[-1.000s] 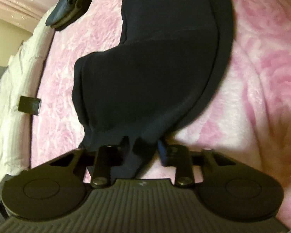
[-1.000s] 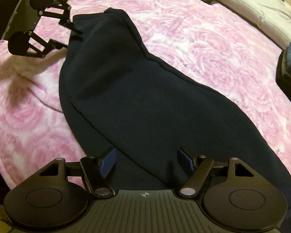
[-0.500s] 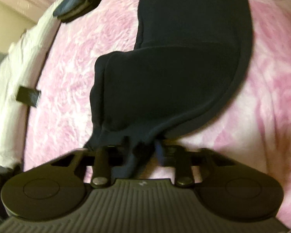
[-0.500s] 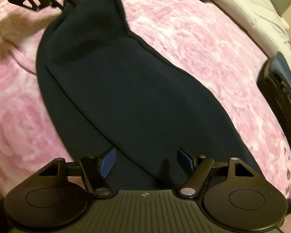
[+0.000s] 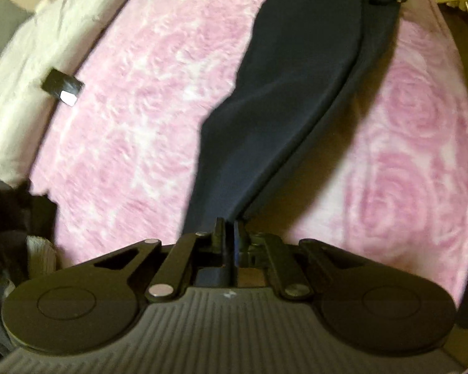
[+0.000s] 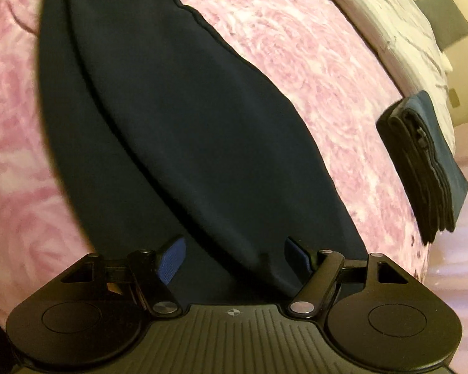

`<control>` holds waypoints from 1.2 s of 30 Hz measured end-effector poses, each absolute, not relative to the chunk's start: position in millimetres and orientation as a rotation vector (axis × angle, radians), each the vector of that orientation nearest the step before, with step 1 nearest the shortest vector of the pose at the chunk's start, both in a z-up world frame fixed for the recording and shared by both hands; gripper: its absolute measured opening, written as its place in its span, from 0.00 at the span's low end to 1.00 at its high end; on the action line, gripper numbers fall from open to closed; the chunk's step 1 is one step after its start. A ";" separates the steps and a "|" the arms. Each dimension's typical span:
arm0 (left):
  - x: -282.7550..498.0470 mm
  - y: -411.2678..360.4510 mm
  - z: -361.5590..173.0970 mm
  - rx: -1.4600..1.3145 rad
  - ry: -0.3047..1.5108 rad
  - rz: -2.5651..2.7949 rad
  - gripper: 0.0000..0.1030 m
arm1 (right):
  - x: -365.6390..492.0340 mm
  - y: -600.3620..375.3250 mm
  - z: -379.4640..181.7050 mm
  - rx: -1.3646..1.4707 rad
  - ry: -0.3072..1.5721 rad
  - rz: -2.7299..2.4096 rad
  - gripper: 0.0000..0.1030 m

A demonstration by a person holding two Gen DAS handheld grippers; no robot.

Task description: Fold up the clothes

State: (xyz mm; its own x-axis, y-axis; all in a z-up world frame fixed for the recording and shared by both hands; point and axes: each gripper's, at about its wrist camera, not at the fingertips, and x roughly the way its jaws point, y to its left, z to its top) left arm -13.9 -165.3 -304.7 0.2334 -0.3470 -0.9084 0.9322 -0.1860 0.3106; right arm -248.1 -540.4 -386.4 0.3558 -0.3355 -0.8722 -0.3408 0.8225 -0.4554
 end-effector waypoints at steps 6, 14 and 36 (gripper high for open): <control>-32.2 -148.0 -298.4 1.182 0.764 -1.258 0.00 | -239.0 -549.4 -385.8 -0.644 1.217 0.080 0.05; -5.2 -157.8 -262.2 1.086 0.770 -1.201 0.00 | -197.2 -569.5 -312.2 -0.647 1.091 0.053 0.01; 51.6 -138.8 -319.9 1.090 0.824 -1.069 0.33 | -153.9 -568.5 -306.9 -0.346 1.039 -0.016 0.81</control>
State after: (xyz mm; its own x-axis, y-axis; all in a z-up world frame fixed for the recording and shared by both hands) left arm 51.6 -138.8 -319.9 0.2957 -0.2608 -0.9190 0.9551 0.0990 0.2792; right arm -153.9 -568.5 -306.9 0.5122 -0.1754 -0.8408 -0.1495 0.9458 -0.2884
